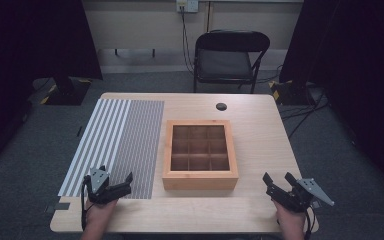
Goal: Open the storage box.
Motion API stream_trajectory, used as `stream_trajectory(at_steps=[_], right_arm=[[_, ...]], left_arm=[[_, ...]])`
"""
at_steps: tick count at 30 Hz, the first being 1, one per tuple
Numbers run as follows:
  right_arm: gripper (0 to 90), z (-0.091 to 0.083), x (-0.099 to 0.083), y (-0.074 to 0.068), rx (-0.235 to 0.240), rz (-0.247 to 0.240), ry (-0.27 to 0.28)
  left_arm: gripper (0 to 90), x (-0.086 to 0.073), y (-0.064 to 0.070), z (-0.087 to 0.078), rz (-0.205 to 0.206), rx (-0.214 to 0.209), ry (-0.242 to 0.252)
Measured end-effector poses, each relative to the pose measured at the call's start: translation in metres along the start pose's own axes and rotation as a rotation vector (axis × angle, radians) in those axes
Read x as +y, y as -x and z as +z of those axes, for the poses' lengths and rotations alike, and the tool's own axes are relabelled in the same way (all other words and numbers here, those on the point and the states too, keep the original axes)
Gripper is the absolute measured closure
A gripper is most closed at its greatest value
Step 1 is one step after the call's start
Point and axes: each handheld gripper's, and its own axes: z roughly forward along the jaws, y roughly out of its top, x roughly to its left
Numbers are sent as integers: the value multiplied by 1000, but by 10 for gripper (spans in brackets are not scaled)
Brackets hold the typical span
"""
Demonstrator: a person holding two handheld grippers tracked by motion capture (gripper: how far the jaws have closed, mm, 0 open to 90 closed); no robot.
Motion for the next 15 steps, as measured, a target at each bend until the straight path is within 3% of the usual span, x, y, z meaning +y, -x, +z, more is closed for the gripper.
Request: stream_trajectory(at_steps=[4,7,12,13,15], right_arm=[[116,1,9,-8,36,27,-19],[124,9,17,-16,108,83,-53],[125,21,23,-28,153,95,-70],[126,27,27,-34,193,116,-90],[127,33,31,-39,228,127,-108]], left_arm=[[2,0,0,0,5,0,-5],[2,0,0,0,5,-1,-7],[2,0,0,0,3,-4,-8],[2,0,0,0,3,-5,-8],[2,0,0,0,3,-6,-8]])
